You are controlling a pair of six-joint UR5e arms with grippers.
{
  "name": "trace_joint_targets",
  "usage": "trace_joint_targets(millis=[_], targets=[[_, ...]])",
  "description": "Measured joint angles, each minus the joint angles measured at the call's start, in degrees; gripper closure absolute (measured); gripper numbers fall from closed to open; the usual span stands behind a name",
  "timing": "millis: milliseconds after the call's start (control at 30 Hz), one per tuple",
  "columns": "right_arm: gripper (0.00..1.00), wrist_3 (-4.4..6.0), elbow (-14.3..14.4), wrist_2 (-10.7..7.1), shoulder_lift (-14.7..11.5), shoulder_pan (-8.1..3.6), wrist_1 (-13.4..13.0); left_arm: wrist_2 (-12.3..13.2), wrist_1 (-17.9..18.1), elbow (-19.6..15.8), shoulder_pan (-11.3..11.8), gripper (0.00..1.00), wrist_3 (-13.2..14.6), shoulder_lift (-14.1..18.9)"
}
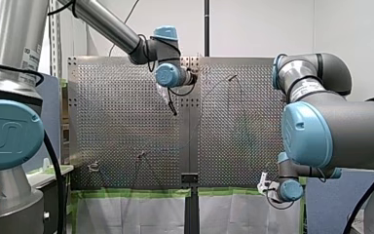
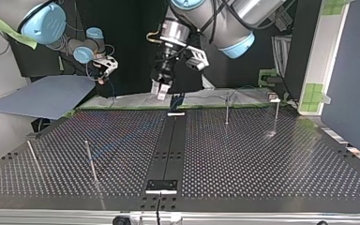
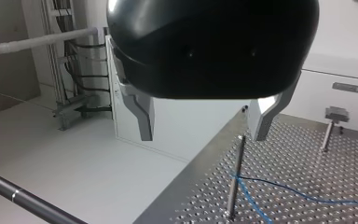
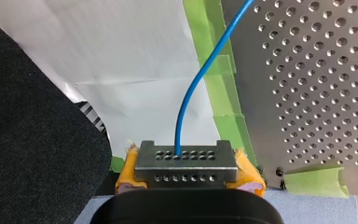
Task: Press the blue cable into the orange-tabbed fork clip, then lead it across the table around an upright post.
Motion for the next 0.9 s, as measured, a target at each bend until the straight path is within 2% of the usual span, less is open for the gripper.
trace_joint_targets(millis=[333, 900], targets=[[1.00, -0.40, -0.06, 0.06, -0.02, 0.21, 0.17, -0.06, 5.75, -5.76, 0.00, 0.00, 0.20, -0.03], [1.00, -0.44, -0.08, 0.12, -0.06, 0.29, 0.31, -0.01, 15.76, -15.78, 0.00, 0.00, 0.09, -0.04]])
